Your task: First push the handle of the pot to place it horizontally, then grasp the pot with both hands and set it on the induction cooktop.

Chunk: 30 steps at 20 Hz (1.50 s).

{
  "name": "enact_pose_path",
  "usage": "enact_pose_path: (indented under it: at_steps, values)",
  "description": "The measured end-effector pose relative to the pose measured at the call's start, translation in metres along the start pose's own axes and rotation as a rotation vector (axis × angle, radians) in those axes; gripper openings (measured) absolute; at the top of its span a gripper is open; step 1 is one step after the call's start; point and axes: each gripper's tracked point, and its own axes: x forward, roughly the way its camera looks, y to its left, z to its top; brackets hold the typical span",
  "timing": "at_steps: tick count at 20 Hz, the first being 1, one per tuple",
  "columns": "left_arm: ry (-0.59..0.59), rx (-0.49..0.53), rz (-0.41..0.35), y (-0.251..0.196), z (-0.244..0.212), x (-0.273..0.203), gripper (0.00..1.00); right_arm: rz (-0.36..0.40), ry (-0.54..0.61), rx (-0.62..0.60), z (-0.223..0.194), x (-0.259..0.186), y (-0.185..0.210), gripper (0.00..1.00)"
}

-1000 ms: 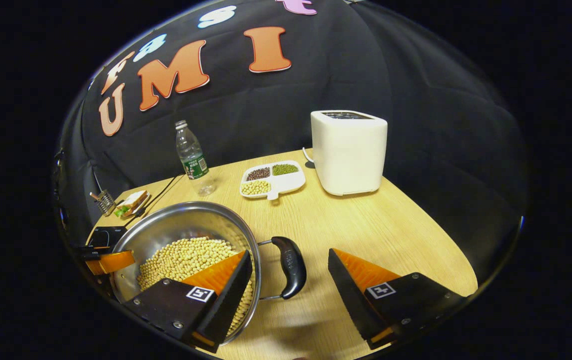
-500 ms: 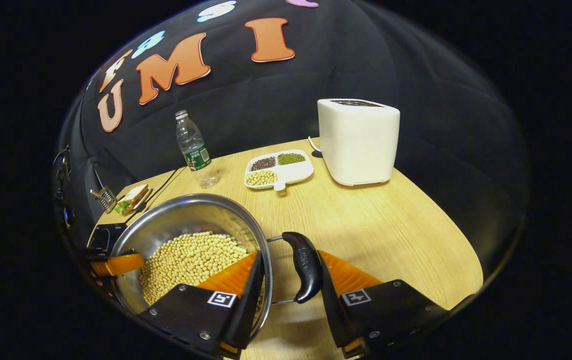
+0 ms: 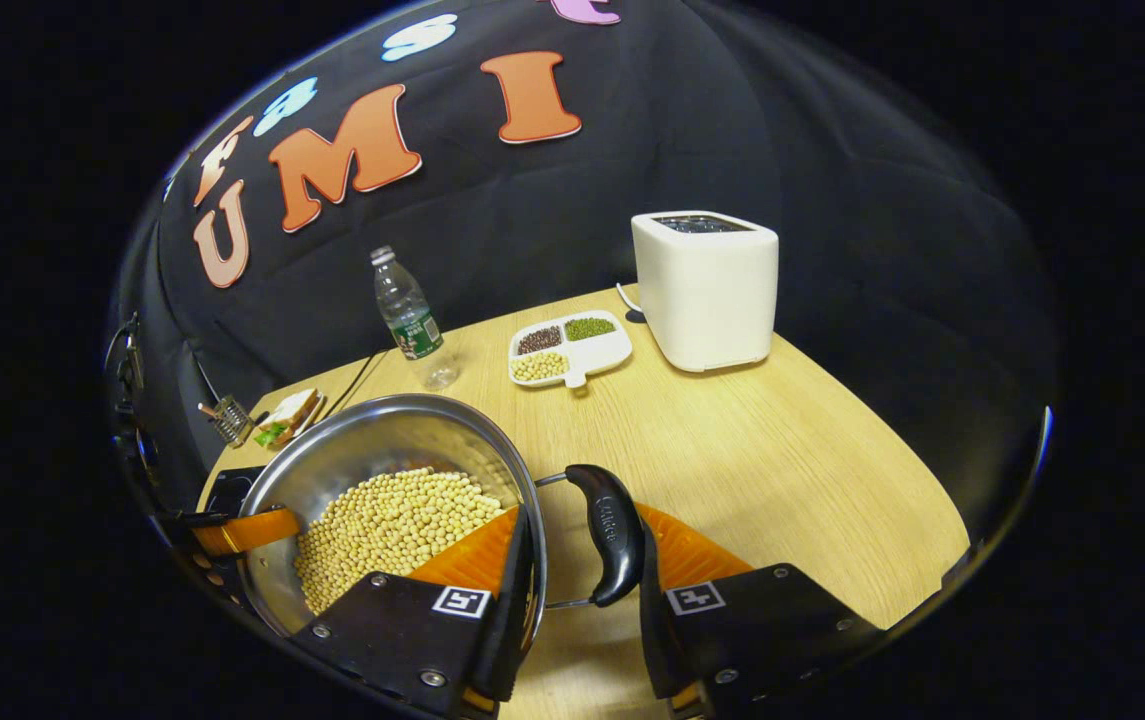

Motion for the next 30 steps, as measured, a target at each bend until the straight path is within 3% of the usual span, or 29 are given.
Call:
enact_pose_path:
  at_steps: [6, 14, 19, 30]
  values:
    - [-0.055, -0.013, 0.016, 0.024, 0.014, -0.029, 0.67, 0.019, -0.048, -0.021, 0.015, -0.046, 0.038, 0.49]
    - [-0.122, -0.034, 0.088, 0.070, 0.038, -0.071, 0.67, 0.078, -0.059, -0.049, 0.015, -0.065, 0.110, 0.49]
    - [-0.127, -0.053, 0.129, 0.087, 0.051, -0.114, 0.66, 0.112, -0.031, -0.061, 0.005, -0.060, 0.149, 0.49]
    - [-0.113, -0.058, 0.207, 0.080, 0.048, -0.112, 0.67, 0.165, 0.032, -0.074, -0.020, -0.040, 0.220, 0.49]
